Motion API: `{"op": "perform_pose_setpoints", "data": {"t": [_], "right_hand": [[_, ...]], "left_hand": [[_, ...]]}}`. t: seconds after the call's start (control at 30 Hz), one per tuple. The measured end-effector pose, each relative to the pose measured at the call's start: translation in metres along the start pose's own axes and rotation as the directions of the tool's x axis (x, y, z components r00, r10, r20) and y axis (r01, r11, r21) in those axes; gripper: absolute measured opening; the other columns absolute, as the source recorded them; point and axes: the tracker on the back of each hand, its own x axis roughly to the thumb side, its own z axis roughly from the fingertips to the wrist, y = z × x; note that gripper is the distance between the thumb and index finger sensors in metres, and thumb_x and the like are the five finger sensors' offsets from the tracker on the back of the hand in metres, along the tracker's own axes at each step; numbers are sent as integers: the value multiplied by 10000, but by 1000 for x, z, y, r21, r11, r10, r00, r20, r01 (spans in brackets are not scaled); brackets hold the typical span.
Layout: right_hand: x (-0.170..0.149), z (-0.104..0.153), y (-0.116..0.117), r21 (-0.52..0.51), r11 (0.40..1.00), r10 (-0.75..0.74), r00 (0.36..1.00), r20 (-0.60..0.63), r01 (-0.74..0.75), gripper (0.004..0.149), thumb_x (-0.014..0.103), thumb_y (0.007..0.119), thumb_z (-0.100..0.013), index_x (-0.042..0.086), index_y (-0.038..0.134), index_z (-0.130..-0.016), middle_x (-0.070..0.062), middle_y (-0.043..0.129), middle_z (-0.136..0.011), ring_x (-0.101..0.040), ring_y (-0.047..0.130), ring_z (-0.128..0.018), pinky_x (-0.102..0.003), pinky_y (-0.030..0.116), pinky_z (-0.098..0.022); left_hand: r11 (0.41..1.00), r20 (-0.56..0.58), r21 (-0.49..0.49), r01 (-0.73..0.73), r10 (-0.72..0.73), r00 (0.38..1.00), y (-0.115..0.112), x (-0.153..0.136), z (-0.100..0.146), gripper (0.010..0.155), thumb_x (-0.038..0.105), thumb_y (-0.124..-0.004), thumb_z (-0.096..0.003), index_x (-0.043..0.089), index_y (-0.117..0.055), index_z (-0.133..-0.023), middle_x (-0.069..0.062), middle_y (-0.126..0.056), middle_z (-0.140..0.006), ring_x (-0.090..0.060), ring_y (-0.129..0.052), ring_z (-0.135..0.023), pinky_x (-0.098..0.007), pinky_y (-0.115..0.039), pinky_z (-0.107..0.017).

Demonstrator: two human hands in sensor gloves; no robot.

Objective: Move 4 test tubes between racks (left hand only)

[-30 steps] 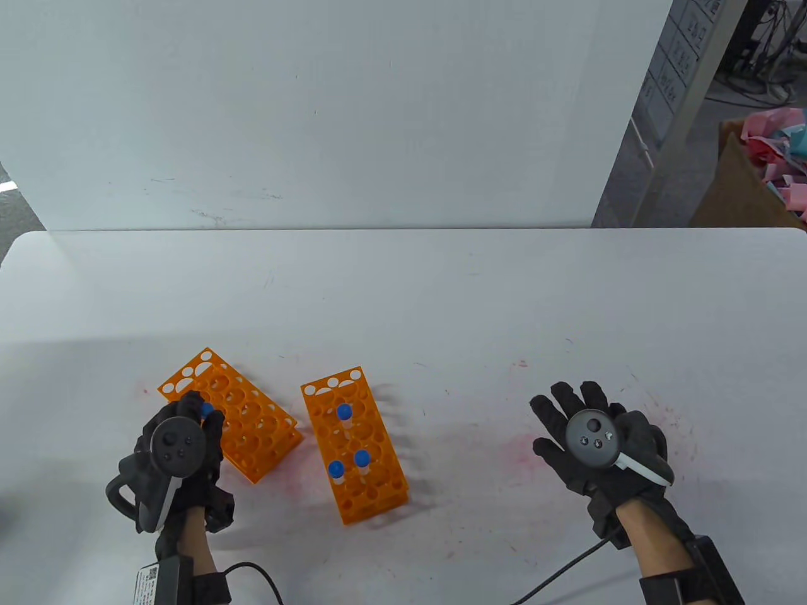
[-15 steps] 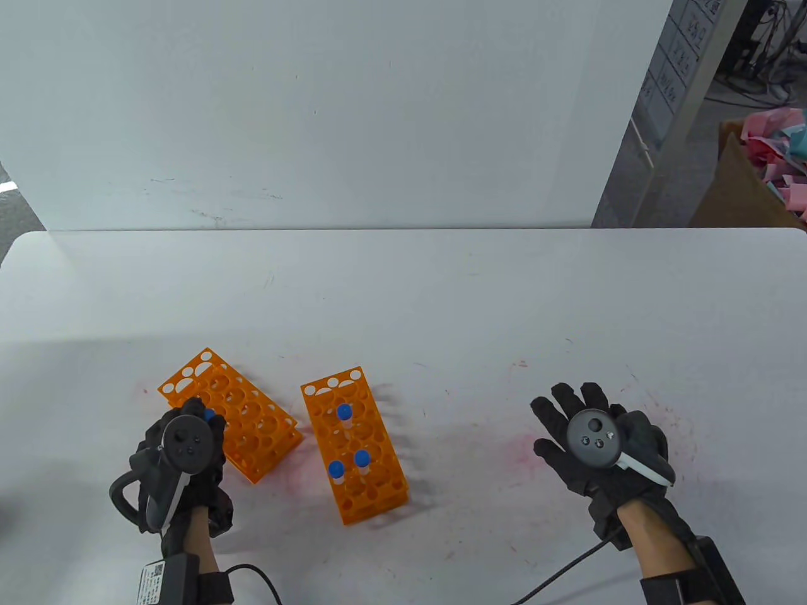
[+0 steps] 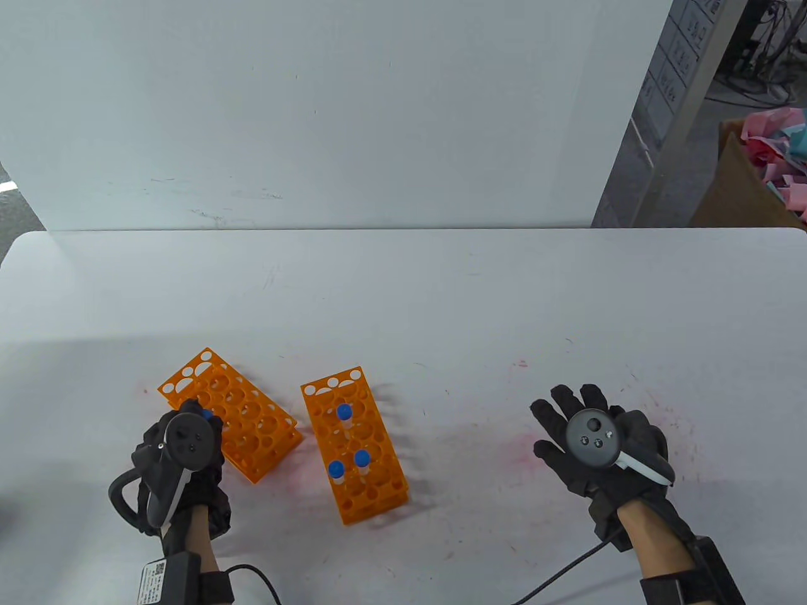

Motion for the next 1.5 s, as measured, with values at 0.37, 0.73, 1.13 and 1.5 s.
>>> {"op": "perform_pose_setpoints", "data": {"t": [0.37,0.73,1.13,1.5], "right_hand": [[0,0,0,7,1000,-2,1000,-2,2,633,536,580,-538,288,422,-1099,-122,297,-1201,-537,211,-1023,-781,306,-657],[-1,0,-1,2,1000,-10,1000,-1,10,631,535,580,-538,286,427,-1098,-123,297,-1201,-538,211,-1022,-779,306,-658],[-1,1,0,7,1000,-9,1000,4,9,629,535,580,-538,283,438,-1096,-122,305,-1200,-537,214,-1023,-779,307,-658],[0,1,0,19,1000,-12,1000,3,12,628,534,580,-538,282,440,-1097,-122,306,-1201,-537,215,-1023,-780,307,-658]], "left_hand": [[997,-3,-61,-47,47,999,-2,-1,1,621,520,-693,-498,258,-605,-1054,-63,-743,-1078,-376,-772,-974,-606,-682,-682],[996,79,33,-78,75,994,14,7,11,660,534,-698,-489,283,-540,-1079,-85,-616,-1153,-407,-674,-1033,-630,-637,-704],[986,410,48,-157,124,904,19,59,40,590,535,-683,-486,298,-639,-1025,-61,-661,-1126,-381,-675,-1043,-634,-635,-708],[991,624,-101,-85,130,770,16,82,50,575,581,-669,-467,301,-731,-966,-7,-820,-1010,-325,-825,-942,-614,-691,-684]]}}
